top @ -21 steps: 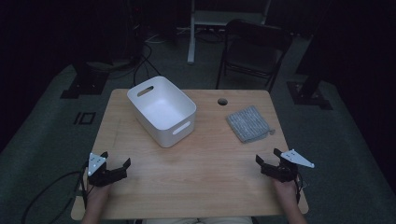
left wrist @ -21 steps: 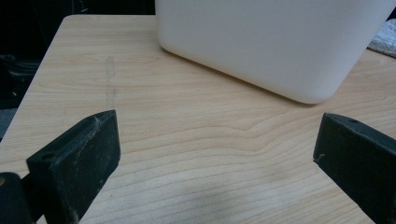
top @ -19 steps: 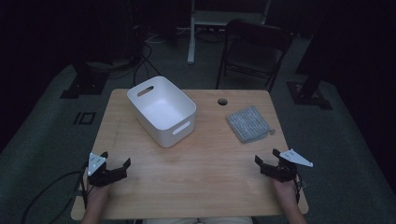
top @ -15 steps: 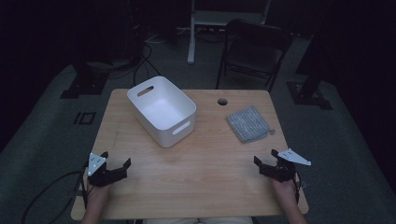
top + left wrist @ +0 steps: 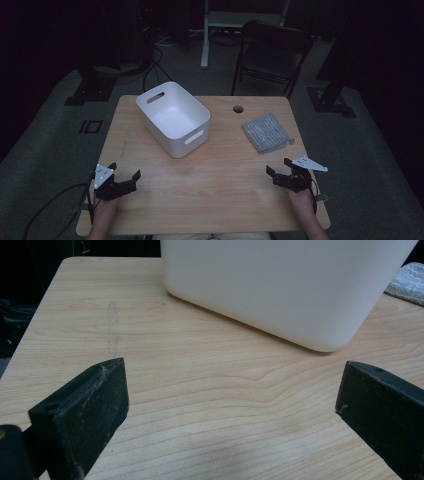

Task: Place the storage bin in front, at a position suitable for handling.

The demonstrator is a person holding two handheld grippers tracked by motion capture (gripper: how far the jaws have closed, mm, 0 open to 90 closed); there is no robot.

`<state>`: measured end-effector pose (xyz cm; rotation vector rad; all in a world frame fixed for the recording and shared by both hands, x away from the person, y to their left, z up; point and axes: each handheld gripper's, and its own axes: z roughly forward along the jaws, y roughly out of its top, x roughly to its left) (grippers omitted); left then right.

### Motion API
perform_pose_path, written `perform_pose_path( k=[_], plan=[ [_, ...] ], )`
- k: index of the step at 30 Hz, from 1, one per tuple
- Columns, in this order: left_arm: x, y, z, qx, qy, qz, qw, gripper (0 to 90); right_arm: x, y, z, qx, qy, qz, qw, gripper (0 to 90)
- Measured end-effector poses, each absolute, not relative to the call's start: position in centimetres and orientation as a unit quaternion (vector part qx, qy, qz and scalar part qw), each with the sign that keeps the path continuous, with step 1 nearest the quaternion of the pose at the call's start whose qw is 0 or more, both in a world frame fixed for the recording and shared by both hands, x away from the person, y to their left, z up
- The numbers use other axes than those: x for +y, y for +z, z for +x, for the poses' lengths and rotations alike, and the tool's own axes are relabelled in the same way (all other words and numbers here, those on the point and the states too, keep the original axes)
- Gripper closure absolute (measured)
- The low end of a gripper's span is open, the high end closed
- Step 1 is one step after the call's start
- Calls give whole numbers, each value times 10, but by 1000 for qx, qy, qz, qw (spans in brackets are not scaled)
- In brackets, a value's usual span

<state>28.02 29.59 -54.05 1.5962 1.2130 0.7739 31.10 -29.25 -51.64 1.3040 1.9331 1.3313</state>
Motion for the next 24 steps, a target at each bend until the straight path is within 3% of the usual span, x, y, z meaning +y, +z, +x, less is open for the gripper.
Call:
perform_pose_path(
  k=[24],
  plan=[
    [297, -541, 280, 498, 313, 653, 477, 9, -235, -488, 352, 729, 504, 418, 201, 129]
  ],
)
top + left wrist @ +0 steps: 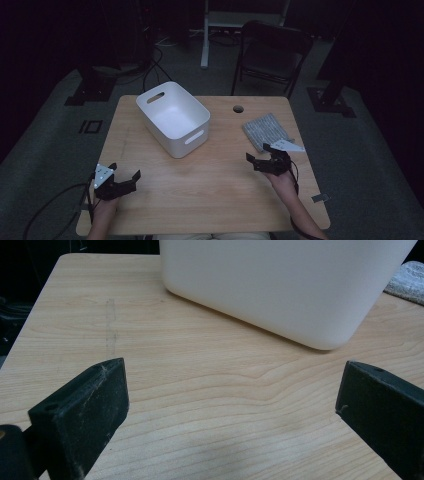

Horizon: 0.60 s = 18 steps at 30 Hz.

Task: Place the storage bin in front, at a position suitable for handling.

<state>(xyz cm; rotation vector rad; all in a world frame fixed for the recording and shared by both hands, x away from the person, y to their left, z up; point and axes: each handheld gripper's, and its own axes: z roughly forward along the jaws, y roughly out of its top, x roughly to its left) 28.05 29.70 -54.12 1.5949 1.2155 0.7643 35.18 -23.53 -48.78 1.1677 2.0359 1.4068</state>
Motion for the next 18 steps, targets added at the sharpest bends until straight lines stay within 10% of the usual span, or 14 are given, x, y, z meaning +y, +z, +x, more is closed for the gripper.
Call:
perform_pose_path(
  k=[18],
  plan=[
    [297, -541, 280, 496, 310, 654, 480, 10, -199, -471, 380, 733, 521, 395, 187, 133]
  ],
)
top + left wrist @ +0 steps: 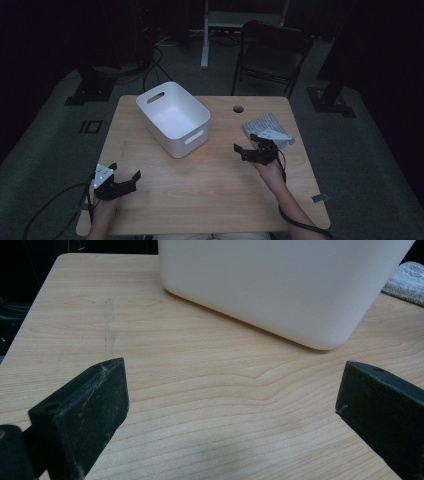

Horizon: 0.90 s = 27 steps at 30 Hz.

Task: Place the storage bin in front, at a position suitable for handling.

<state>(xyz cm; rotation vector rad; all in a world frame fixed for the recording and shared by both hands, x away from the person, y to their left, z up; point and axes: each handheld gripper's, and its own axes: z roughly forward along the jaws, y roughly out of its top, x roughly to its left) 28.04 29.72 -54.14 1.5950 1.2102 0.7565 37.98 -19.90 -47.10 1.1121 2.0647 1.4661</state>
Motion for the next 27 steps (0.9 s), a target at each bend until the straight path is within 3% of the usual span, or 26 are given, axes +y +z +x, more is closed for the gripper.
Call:
perform_pose_path(
  k=[27],
  plan=[
    [298, -541, 278, 494, 310, 653, 484, 9, -148, -431, 433, 740, 532, 374, 175, 135]
  ],
)
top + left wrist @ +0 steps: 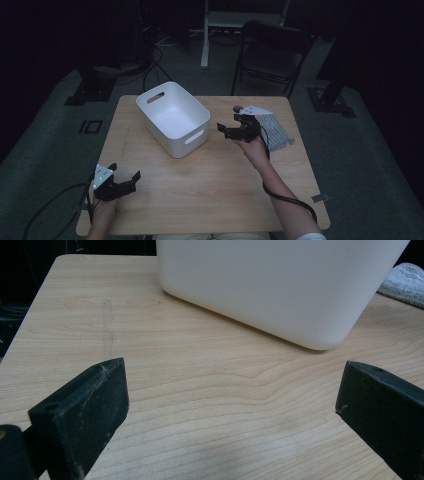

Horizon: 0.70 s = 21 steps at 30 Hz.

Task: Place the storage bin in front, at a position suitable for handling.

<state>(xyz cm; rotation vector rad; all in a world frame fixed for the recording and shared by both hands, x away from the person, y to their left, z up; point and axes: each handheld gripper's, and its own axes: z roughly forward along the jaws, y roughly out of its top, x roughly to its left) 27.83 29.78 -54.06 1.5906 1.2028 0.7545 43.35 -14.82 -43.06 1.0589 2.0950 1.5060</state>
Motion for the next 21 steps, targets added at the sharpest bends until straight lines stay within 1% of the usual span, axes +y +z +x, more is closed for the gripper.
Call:
perform_pose_path(
  k=[21],
  plan=[
    [300, -540, 277, 494, 308, 651, 488, 10, -98, -420, 477, 749, 522, 376, 159, 135]
  ],
)
